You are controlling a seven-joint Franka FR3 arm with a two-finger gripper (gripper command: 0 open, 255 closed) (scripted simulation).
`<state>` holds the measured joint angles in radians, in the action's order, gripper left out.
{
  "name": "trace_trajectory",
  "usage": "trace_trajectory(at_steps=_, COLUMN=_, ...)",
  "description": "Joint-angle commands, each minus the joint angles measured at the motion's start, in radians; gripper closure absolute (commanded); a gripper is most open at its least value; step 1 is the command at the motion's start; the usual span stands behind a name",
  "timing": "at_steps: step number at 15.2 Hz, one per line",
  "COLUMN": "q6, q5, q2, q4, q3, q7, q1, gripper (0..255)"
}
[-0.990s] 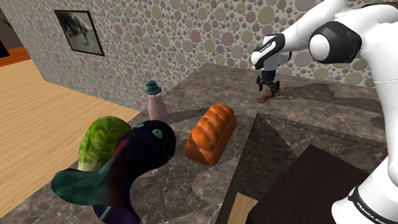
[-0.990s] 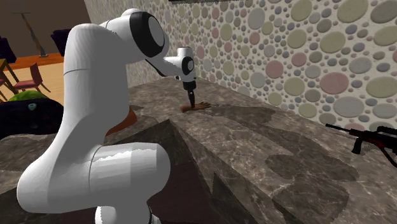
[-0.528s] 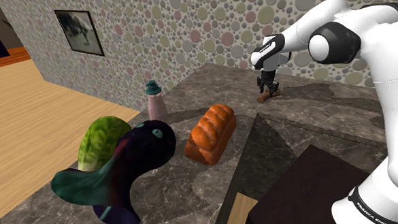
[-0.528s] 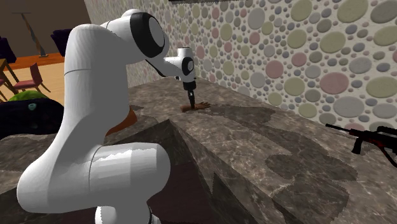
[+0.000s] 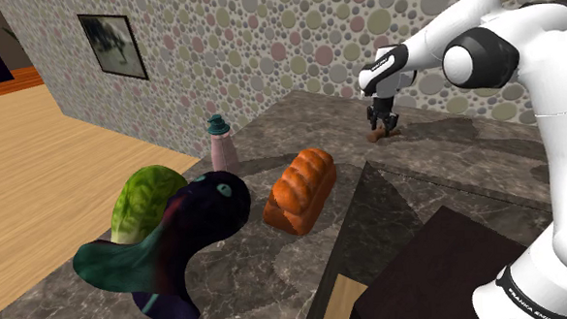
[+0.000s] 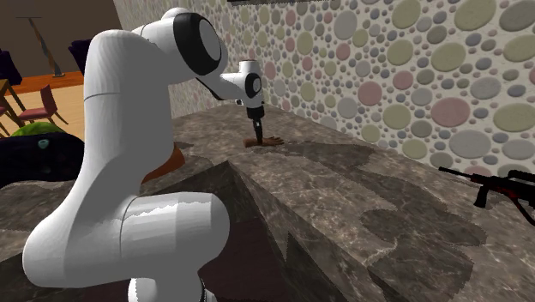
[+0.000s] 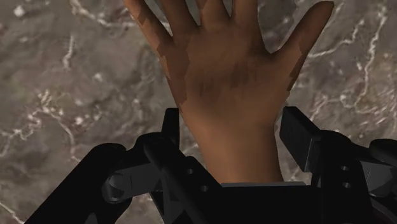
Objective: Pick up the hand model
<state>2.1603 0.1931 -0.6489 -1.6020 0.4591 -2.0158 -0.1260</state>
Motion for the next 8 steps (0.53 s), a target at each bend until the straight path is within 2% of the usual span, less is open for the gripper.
trace_trajectory(at_steps=1, q6=-0.020, q5=-0.006, q2=0.013, q4=0.008, q3=0.004, q7=0.003, q1=0.003, gripper=255)
trace_trajectory(at_steps=8, q6=-0.089, q5=-0.025, q2=0.059, q4=0.034, q3=0.019, q7=0.008, q1=0.011, gripper=255)
